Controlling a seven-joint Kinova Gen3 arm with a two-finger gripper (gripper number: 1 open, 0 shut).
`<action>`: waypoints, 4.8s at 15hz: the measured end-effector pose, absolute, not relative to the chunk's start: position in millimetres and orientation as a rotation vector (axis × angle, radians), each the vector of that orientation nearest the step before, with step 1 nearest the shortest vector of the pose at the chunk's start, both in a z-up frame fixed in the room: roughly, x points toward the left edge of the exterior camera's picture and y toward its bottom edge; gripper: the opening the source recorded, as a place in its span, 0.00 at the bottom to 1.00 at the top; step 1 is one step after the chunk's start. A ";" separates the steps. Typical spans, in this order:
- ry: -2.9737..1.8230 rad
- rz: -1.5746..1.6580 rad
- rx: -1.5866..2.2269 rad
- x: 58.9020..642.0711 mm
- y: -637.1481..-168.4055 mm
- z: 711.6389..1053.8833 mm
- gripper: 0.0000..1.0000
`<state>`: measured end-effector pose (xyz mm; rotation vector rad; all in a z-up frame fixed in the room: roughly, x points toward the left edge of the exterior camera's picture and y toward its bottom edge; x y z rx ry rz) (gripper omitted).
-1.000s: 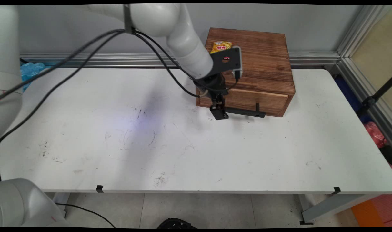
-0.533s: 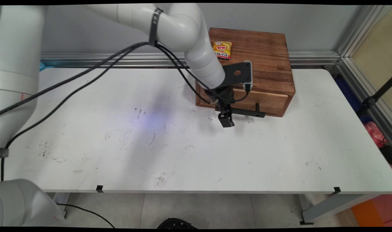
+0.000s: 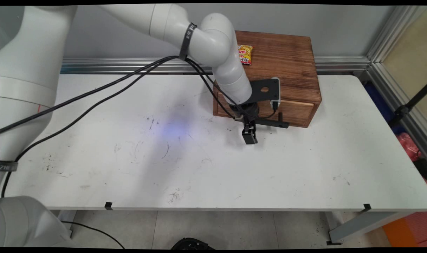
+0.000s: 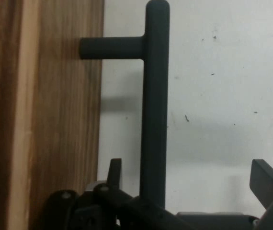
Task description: Open the drawer
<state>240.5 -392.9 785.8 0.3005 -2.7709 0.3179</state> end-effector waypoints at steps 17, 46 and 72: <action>-2.804 0.219 0.227 223.3 -373.6 777.2 1.00; -2.773 0.041 0.199 206.3 -253.2 795.0 1.00; -2.734 0.001 0.098 186.6 -172.3 811.4 1.00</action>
